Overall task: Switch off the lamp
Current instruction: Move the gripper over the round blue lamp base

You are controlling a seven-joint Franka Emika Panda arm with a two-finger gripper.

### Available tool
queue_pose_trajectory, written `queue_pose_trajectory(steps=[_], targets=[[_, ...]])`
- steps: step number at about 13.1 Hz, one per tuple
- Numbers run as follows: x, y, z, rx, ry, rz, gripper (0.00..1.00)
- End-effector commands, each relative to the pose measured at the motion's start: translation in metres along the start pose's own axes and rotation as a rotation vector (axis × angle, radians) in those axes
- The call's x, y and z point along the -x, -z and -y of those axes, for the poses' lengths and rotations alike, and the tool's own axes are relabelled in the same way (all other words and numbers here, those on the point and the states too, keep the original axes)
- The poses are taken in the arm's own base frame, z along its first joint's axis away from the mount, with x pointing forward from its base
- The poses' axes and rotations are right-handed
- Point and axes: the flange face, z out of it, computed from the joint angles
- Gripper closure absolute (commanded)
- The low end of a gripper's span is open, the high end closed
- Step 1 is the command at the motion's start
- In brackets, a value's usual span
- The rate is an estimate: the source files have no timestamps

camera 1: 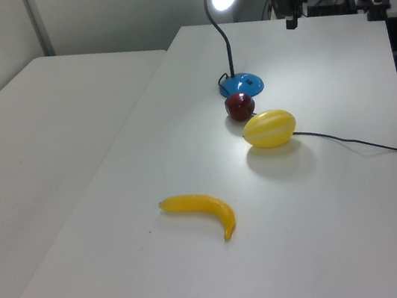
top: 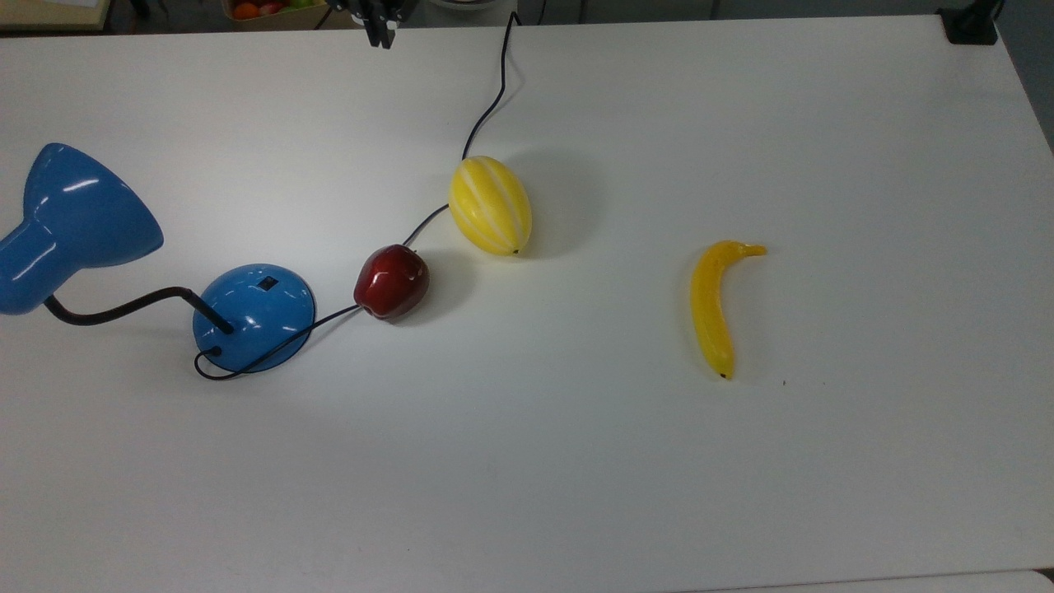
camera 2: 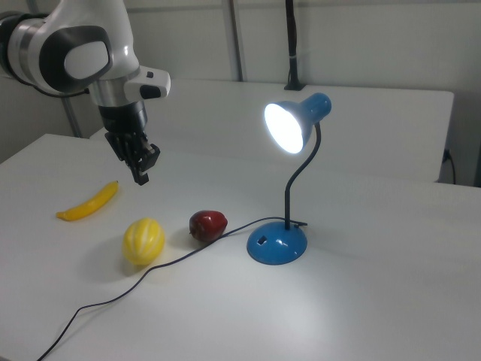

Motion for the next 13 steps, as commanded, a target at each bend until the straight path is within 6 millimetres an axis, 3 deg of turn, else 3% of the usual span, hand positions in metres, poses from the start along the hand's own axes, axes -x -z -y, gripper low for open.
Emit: queue_pose_trajectory(steps=[1, 9, 13], targets=[[-0.019, -0.012, -0.017, -0.024, -0.048, -0.067, 0.97], [-0.078, -0.064, -0.074, -0.018, -0.185, -0.227, 0.98], [-0.107, -0.115, -0.100, -0.002, -0.221, -0.289, 0.98]])
